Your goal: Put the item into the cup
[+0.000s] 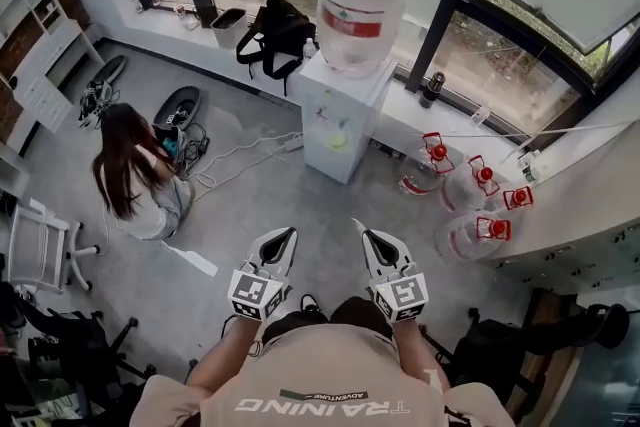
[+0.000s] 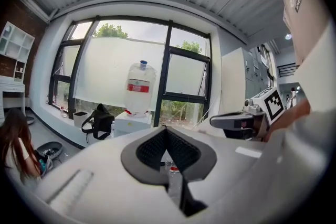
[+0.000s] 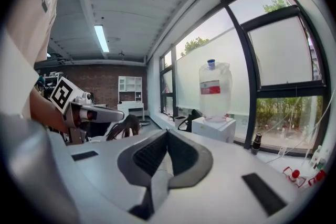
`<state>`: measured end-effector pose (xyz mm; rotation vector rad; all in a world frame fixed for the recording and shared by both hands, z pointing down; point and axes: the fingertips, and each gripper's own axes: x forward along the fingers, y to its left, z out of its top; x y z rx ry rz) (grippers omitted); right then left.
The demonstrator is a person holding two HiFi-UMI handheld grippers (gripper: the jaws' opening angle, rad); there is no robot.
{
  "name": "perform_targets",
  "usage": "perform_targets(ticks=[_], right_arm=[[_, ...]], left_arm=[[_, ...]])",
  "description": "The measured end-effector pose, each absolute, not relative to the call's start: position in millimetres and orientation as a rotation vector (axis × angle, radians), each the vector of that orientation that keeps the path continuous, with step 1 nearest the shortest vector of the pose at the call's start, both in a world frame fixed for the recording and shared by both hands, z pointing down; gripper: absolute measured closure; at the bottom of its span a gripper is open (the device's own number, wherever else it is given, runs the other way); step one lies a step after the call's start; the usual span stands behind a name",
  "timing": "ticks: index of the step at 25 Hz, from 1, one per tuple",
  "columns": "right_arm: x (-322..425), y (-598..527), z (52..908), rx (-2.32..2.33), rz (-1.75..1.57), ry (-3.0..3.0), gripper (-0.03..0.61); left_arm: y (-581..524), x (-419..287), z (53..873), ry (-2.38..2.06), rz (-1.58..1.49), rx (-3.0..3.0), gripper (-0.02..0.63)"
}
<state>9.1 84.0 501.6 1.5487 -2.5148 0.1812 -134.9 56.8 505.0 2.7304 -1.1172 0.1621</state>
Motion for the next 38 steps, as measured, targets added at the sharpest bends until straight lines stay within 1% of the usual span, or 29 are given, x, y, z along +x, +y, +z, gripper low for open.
perform_targets(ticks=[8, 13, 22, 27, 38], right_arm=[[15, 39, 527, 1.523, 0.238, -2.488, 0.566], [34, -5, 536, 1.521, 0.264, -2.509, 0.566], [68, -84, 542, 1.430, 0.271, -2.578, 0.566], [78, -110, 550, 1.344, 0.300, -2.623, 0.566], [71, -157, 558, 1.301, 0.324, -2.612, 0.566]], left_arm=[[10, -127, 526, -1.101, 0.193, 2.686, 0.606], [-30, -111, 523, -1.120, 0.222, 2.694, 0.606], [-107, -54, 509, -1.106, 0.279, 2.737, 0.606], [-138, -22, 509, -1.109, 0.270, 2.736, 0.606], [-185, -40, 519, -1.183, 0.276, 2.686, 0.606]])
